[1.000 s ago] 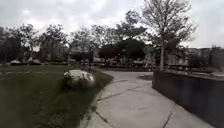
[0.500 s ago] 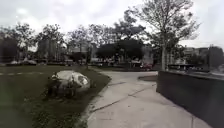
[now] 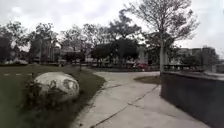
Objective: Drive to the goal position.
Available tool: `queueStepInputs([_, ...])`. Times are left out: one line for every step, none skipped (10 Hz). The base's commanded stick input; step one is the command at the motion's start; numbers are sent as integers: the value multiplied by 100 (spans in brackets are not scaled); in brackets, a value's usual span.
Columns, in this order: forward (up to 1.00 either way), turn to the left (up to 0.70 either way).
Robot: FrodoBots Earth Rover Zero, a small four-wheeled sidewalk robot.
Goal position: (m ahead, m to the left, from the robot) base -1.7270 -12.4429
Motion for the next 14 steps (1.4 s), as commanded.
queueStepInputs([100, -39])
queueStepInputs([100, -39])
queueStepInputs([100, -37])
queueStepInputs([100, -10])
queueStepInputs([100, 1])
queueStepInputs([100, 1])
queueStepInputs([100, 1])
queueStepInputs([100, 1])
queueStepInputs([100, -27])
queueStepInputs([100, -39])
queueStepInputs([100, -39])
queueStepInputs([100, -18])
queueStepInputs([100, 1])
queueStepInputs([100, 1])
